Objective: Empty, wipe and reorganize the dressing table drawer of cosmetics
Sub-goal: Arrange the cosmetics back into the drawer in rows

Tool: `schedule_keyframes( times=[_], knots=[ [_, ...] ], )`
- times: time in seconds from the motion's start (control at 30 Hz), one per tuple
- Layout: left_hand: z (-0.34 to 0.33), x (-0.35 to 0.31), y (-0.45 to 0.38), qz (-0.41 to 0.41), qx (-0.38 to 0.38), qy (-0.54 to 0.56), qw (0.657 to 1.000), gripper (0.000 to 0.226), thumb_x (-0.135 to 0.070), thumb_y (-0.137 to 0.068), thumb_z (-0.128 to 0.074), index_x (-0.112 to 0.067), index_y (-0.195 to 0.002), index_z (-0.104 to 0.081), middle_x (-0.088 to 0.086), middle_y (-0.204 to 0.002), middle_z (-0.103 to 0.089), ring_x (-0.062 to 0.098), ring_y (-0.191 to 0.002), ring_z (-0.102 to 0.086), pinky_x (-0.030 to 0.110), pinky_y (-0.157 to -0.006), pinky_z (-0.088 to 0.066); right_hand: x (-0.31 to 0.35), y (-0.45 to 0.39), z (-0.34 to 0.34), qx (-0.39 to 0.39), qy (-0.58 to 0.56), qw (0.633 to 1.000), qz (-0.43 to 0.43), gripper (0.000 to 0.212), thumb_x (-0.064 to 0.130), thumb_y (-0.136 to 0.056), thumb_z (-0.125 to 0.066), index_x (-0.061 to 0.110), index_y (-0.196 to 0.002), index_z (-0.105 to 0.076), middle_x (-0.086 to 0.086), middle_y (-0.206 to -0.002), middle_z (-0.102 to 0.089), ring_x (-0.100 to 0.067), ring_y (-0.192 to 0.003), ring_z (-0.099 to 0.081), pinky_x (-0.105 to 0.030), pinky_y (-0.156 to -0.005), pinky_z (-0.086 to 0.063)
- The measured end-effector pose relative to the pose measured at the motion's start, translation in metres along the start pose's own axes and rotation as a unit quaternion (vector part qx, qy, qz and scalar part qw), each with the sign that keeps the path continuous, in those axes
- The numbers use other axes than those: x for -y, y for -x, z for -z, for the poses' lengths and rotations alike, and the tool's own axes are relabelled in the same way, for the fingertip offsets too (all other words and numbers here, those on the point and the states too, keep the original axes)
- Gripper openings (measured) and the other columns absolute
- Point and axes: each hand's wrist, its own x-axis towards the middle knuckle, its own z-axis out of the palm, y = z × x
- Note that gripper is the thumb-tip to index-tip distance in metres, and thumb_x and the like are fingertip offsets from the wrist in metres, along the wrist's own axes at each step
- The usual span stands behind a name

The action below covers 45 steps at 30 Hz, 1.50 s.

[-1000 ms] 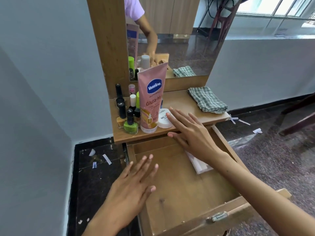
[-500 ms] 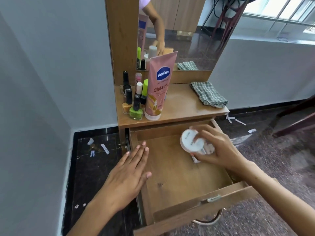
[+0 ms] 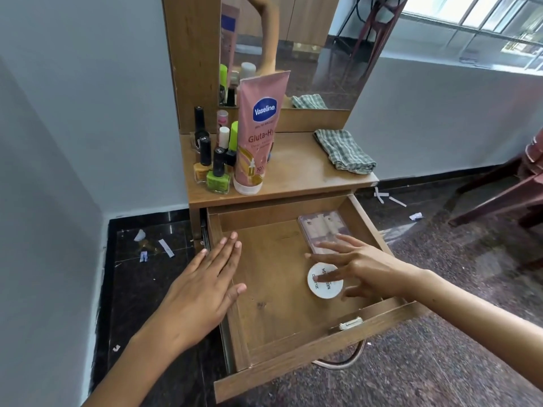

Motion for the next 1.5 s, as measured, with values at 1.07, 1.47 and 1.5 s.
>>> schedule_keyframes(
  times=[1.07, 1.47, 1.5],
  knots=[
    [-0.007, 0.005, -0.004, -0.009, -0.039, -0.033, 0.999, 0.071, -0.056, -0.092, 0.000, -0.013, -0.146, -0.011, 0.003, -0.154, -0.001, 0.016, -0.141, 0.000, 0.029, -0.113, -0.003, 0.004, 0.030, 0.018, 0.095, -0.005, 0.986, -0.135, 0.075, 0.001, -0.075, -0.058, 0.043, -0.135, -0.046, 0.015, -0.152, -0.018, -0.011, -0.143, -0.011, -0.051, -0.118, -0.008],
    [0.002, 0.001, -0.002, 0.007, 0.014, -0.002, 1.000, 0.079, -0.064, -0.068, 0.025, -0.024, -0.136, 0.027, -0.009, -0.142, 0.038, 0.006, -0.131, 0.032, 0.026, -0.106, 0.018, 0.011, 0.028, 0.023, 0.200, -0.050, 0.955, -0.212, 0.067, -0.002, -0.084, -0.041, 0.033, -0.141, -0.040, 0.019, -0.155, -0.014, -0.004, -0.140, -0.025, -0.033, -0.116, -0.001],
    [0.003, 0.000, -0.002, 0.006, 0.017, -0.004, 1.000, 0.080, -0.065, -0.067, 0.026, -0.024, -0.136, 0.027, -0.009, -0.141, 0.039, 0.006, -0.131, 0.032, 0.026, -0.106, 0.018, 0.012, 0.028, 0.023, 0.201, -0.050, 0.954, -0.215, 0.069, -0.003, -0.083, -0.040, 0.033, -0.142, -0.039, 0.018, -0.155, -0.013, -0.002, -0.141, -0.023, -0.034, -0.116, 0.001]
  ],
)
